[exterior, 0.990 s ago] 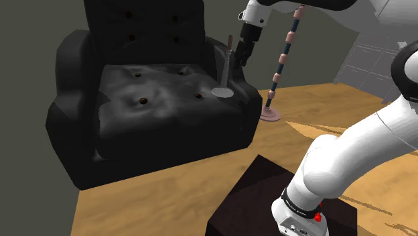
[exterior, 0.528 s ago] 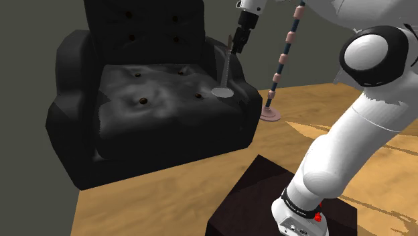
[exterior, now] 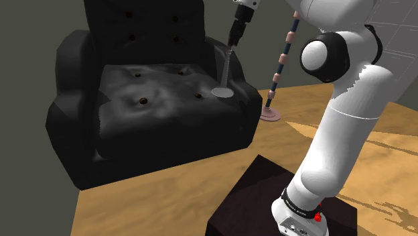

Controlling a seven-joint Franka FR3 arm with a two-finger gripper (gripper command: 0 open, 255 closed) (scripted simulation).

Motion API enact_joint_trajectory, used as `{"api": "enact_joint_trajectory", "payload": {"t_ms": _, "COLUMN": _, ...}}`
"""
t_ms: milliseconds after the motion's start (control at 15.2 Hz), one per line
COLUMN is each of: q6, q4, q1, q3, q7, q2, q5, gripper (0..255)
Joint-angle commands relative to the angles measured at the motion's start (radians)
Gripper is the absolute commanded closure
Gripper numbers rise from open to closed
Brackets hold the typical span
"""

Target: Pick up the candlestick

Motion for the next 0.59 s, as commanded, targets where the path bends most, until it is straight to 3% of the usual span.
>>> {"api": "enact_joint_trajectory", "payload": {"t_ms": 0, "q6": 0.033, "q4": -0.046, "q1": 0.006, "q3": 0.002, "q7": -0.005, "q2": -0.016, "q5": -0.009, "gripper": 0}}
{"api": "enact_joint_trajectory", "payload": {"t_ms": 198, "q6": 0.096, "q4": -0.140, "q1": 0.019, "q3": 0.008, "q7": -0.006, "q2": -0.051, "q5": -0.029, "gripper": 0}}
{"api": "enact_joint_trajectory", "payload": {"t_ms": 330, "q6": 0.097, "q4": -0.140, "q1": 0.019, "q3": 0.009, "q7": -0.006, "q2": -0.051, "q5": -0.029, "gripper": 0}}
{"api": "enact_joint_trajectory", "payload": {"t_ms": 396, "q6": 0.095, "q4": -0.137, "q1": 0.018, "q3": 0.009, "q7": -0.006, "q2": -0.049, "q5": -0.028, "gripper": 255}}
{"api": "enact_joint_trajectory", "payload": {"t_ms": 528, "q6": 0.095, "q4": -0.136, "q1": 0.018, "q3": 0.009, "q7": -0.006, "q2": -0.048, "q5": -0.028, "gripper": 255}}
